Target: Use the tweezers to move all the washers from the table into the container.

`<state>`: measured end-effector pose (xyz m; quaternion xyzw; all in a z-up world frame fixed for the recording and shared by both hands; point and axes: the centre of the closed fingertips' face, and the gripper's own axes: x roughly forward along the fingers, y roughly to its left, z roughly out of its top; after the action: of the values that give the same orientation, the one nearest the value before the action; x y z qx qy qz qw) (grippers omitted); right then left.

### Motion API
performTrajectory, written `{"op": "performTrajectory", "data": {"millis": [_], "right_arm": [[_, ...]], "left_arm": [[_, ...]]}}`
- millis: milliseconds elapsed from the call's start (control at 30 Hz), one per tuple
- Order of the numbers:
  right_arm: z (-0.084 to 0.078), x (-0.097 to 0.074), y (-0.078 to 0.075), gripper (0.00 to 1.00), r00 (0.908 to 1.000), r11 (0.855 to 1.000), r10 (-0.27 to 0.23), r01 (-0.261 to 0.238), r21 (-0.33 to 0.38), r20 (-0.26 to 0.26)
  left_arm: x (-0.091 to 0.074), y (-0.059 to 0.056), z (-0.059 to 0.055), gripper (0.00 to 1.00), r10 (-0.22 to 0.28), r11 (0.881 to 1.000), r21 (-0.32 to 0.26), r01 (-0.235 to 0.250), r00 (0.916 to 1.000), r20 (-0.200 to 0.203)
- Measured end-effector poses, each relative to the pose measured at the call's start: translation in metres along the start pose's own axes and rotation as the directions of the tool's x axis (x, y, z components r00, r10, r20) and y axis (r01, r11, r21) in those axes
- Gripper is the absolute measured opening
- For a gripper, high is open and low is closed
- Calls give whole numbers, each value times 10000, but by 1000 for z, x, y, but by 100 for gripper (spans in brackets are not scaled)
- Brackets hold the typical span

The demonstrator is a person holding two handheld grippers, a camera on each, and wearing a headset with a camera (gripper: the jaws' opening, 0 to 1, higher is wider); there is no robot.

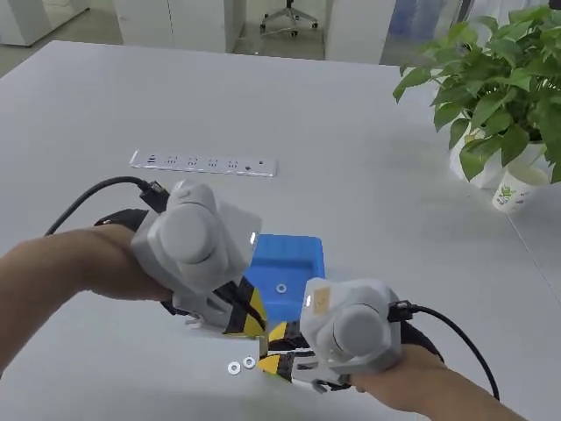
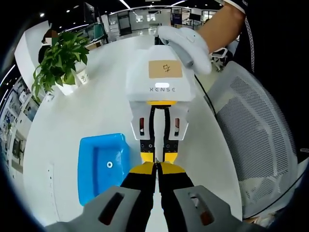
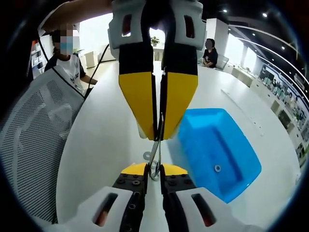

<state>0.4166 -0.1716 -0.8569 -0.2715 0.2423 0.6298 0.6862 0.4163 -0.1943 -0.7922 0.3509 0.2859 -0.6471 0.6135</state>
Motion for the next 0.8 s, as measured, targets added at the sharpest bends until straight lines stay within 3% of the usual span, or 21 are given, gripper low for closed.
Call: {"op": "performTrajectory", "data": {"millis": [800], "right_arm": [[6,-7,3,11,9999,9999,149,-148,83,-74]], "left_arm": [[-7,-4,4,5,-93,9999,-55,94,9999,87]]}}
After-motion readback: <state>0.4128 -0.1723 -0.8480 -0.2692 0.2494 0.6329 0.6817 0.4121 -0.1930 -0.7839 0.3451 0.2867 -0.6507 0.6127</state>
